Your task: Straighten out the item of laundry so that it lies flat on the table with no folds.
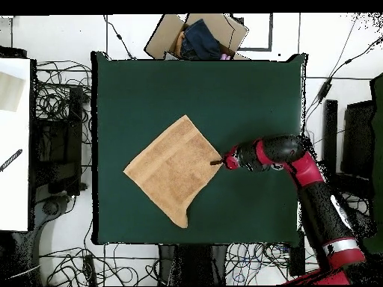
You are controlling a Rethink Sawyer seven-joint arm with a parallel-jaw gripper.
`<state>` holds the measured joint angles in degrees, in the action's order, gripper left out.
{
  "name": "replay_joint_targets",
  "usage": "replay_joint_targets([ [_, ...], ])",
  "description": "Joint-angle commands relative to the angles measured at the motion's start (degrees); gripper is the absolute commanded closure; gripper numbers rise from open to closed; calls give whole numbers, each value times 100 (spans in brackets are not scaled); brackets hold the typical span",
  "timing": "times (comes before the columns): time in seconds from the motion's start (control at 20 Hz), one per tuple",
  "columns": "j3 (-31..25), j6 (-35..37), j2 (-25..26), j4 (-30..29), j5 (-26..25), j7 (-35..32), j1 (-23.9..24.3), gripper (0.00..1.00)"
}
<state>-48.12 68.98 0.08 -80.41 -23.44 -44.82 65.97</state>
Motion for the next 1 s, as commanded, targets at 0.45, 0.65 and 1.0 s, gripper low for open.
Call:
replay_joint_targets([
  [0.45,538,-827,488,-329,-411,376,52,0],
  [0.65,536,-964,501,-347,-351,267,92,100],
  [1.0,591,-1039,439,-363,-275,109,57,100],
])
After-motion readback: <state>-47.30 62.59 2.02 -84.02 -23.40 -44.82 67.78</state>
